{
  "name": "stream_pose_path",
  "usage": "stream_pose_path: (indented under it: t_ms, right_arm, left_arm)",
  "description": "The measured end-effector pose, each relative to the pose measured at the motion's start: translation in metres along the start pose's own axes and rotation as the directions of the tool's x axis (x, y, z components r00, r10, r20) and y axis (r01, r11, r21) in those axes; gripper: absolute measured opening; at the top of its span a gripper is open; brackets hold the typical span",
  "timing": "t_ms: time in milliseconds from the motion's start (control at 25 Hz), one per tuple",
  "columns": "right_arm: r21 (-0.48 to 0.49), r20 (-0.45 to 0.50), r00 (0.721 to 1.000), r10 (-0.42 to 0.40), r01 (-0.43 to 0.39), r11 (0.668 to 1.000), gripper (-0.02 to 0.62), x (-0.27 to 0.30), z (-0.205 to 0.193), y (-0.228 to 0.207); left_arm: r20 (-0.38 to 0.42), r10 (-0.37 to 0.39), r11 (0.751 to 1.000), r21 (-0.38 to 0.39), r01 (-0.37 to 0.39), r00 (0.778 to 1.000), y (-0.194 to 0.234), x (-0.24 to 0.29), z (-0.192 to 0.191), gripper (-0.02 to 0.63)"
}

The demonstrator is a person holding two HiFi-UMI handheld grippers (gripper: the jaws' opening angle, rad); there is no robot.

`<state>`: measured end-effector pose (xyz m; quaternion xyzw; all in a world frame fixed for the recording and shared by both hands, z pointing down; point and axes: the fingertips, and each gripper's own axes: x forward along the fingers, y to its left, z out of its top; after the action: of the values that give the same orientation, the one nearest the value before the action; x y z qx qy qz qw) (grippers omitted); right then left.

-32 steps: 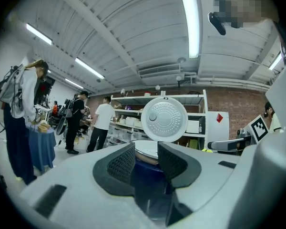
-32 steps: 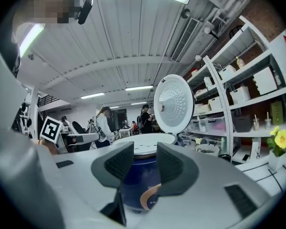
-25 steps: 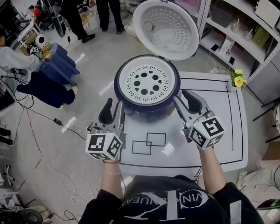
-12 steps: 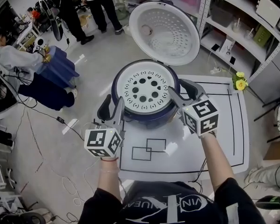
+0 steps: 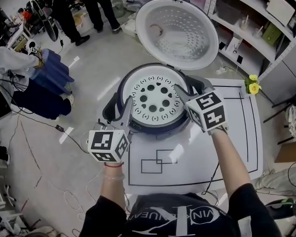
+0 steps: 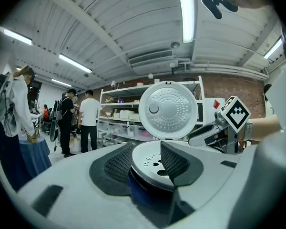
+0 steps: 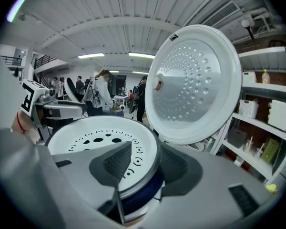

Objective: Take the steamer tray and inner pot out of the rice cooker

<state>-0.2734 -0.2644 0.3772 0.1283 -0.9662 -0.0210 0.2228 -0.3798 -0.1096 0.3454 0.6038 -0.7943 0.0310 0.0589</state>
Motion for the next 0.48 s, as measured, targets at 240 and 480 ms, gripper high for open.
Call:
stream_pose_path:
  t_ms: [240, 480]
  right_arm:
    - [0.023, -0.048, 0.998, -0.035, 0.036, 0.999, 0.172, 0.009, -0.005, -0.004]
    - [-0.109, -0.165, 0.981, -0.106, 0.089, 0.99, 0.173, 0.017, -0.012, -0.004]
  left_arm:
    - [-0.024, -0.028, 1.0, 0.012, 0.028, 0.999, 0.002, 0.005, -0.008, 0.16]
    - [-0.045, -0.038, 0.999, 0.024, 0.039, 0.998, 0.004, 0.012, -0.007, 0.16]
